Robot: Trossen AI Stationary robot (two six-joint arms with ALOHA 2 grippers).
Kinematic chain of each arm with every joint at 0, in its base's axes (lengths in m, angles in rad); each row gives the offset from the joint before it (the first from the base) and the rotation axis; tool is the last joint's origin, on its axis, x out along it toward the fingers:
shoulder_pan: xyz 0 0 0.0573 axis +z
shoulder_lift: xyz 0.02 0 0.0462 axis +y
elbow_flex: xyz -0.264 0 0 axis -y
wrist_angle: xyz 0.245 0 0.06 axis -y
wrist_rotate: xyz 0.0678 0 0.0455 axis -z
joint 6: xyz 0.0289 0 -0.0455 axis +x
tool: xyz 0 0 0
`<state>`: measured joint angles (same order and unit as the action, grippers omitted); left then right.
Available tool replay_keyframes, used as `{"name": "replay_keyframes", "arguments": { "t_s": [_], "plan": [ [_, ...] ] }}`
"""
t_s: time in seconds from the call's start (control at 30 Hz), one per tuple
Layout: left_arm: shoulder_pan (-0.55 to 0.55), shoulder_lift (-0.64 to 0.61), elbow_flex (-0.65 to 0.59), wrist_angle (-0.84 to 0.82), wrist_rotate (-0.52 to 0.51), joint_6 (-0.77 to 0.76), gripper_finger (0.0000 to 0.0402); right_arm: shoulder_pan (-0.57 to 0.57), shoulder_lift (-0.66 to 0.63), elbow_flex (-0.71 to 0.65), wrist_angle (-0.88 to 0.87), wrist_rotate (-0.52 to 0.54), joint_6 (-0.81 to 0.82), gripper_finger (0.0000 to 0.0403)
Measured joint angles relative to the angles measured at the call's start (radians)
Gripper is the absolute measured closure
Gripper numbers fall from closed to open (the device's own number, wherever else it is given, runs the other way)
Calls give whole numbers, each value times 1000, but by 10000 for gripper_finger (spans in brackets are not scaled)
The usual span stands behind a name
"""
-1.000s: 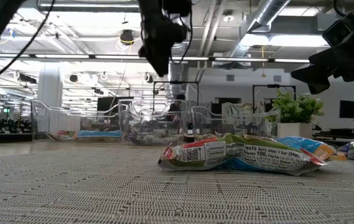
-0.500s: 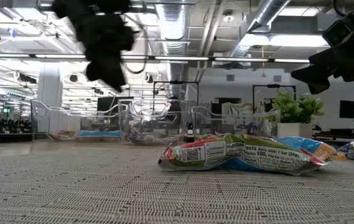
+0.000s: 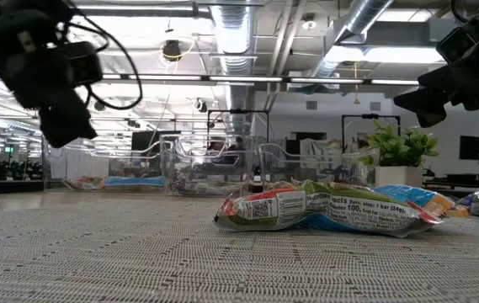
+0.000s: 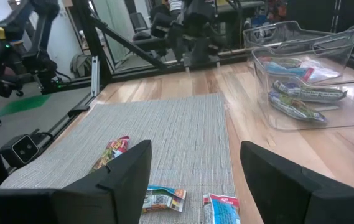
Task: Pick and place Granola Bars by type
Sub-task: Put the top red granola bar into the left transparent bin
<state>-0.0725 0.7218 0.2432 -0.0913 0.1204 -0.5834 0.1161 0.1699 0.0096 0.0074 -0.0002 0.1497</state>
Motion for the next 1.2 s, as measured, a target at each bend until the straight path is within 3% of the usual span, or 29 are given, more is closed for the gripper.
{"name": "replay_keyframes", "arguments": {
  "t_s": [0.4,1.03,1.2],
  "plan": [
    [-6,-325,-157,14,-16,149,253,0,0,0,0,0,0,163],
    [-5,-697,-215,87,-174,419,253,0,0,0,0,0,0,163],
    [-3,-720,-233,140,-202,434,253,0,0,0,0,0,0,163]
  ]
}}
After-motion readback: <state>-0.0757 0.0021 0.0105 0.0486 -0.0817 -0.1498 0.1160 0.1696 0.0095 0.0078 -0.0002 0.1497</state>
